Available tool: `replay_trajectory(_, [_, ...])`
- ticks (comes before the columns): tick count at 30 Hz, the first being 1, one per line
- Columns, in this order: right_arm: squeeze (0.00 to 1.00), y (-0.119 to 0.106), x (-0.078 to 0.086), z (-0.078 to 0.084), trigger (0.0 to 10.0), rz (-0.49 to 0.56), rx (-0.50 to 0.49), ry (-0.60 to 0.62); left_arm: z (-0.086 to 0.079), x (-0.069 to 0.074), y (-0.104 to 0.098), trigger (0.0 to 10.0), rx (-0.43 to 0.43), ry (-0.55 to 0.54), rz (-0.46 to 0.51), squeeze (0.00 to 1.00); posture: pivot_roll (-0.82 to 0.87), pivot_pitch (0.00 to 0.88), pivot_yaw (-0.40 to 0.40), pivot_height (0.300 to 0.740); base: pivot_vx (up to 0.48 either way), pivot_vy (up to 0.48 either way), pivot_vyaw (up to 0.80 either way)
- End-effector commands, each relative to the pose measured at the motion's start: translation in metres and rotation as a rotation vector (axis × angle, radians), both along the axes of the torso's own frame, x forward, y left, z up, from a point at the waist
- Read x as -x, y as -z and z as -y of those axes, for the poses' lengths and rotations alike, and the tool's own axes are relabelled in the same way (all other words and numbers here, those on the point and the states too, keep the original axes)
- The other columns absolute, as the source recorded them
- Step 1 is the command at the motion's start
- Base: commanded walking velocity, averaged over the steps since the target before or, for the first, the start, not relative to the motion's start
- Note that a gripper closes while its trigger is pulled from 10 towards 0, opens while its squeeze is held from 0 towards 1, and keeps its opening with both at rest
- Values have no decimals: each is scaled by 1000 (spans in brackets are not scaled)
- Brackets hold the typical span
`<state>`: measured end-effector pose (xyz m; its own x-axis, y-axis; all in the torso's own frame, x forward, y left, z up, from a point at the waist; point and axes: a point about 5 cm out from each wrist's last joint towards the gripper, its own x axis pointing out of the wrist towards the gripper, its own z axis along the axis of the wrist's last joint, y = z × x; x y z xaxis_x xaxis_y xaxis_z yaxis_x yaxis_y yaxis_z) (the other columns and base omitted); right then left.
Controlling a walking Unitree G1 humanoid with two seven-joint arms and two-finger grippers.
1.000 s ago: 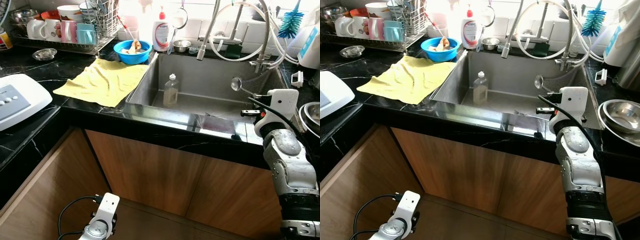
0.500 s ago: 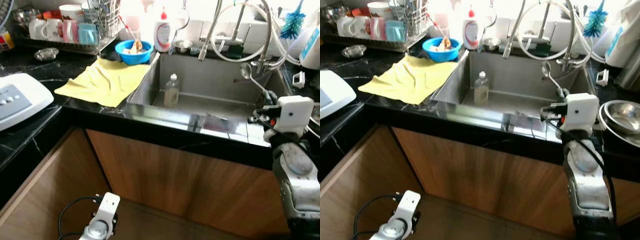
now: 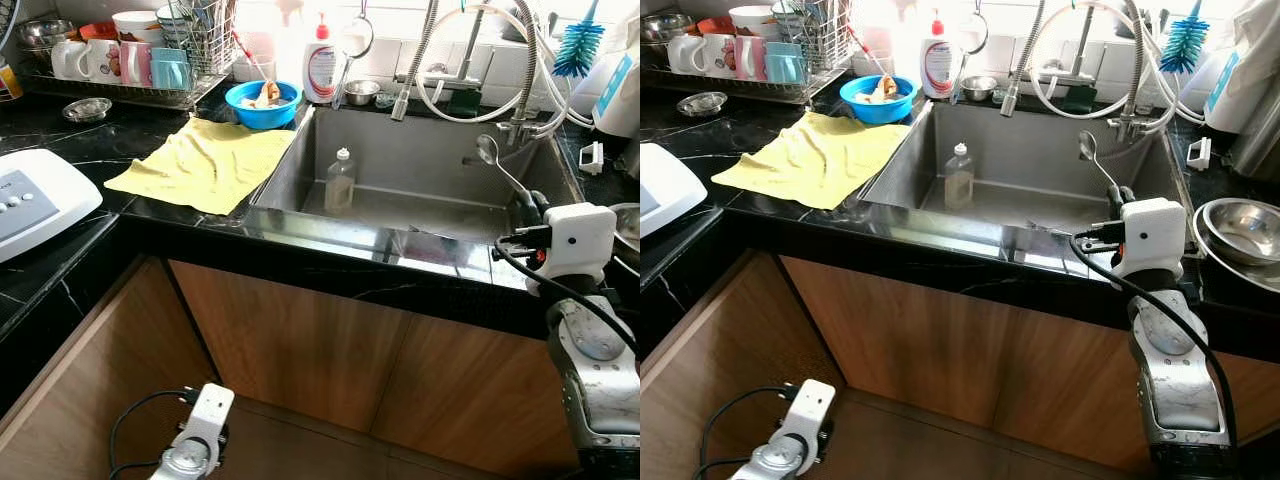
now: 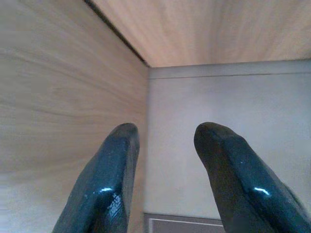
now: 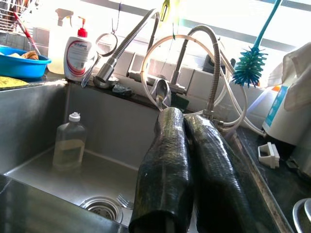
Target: Kitchen organization
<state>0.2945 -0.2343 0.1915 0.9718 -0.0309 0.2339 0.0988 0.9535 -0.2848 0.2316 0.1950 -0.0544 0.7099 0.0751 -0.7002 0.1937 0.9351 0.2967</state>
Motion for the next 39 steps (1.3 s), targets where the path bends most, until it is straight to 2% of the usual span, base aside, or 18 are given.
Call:
replay_trajectory(1, [0, -10, 2, -2, 10000, 43, 13, -15, -5, -2, -2, 10000, -23, 24, -1, 0, -62, 0, 3, 740, 0, 0, 0])
replay_trajectory(3, [0, -11, 2, -1, 10000, 44, 11, -10, -12, -1, -3, 10000, -28, 15, -5, 0, -59, 0, 6, 740, 0, 0, 0])
replay_trajectory(5, [0, -10, 1, -1, 10000, 45, 4, -4, -27, 9, 0, 10000, -38, -2, -31, 0, -62, 0, 11, 740, 0, 0, 0])
replay_trajectory(10, [0, -10, 1, -2, 10000, 47, 2, -5, -37, 20, 4, 10000, -31, -28, -58, 0, -61, 0, 12, 740, 0, 0, 0])
replay_trajectory(13, [0, -11, 1, 1, 10000, 49, 0, 0, -46, 37, 11, 10000, -1, -44, -112, 0, -59, 0, 13, 740, 0, 0, 0])
replay_trajectory(20, [0, -12, 0, 0, 10000, 47, -1, 3, -36, 38, 15, 10000, 31, -30, -114, 0, -59, 0, 11, 740, 0, 0, 0])
replay_trajectory(23, [0, -12, 0, 3, 10000, 47, -5, 22, -24, 36, 16, 10000, 42, 17, -111, 0, -61, 0, 13, 740, 0, 0, 0])
replay_trajectory(27, [0, -13, 0, 7, 10000, 52, -20, 54, -19, 36, 17, 10000, 48, 50, -115, 0, -63, 0, 13, 740, 0, 0, 0])
replay_trajectory(39, [0, -9, 0, 11, 10000, 35, -16, 82, -19, 43, 20, 10000, 47, 70, -141, 0, -77, 0, 21, 740, 0, 0, 0])
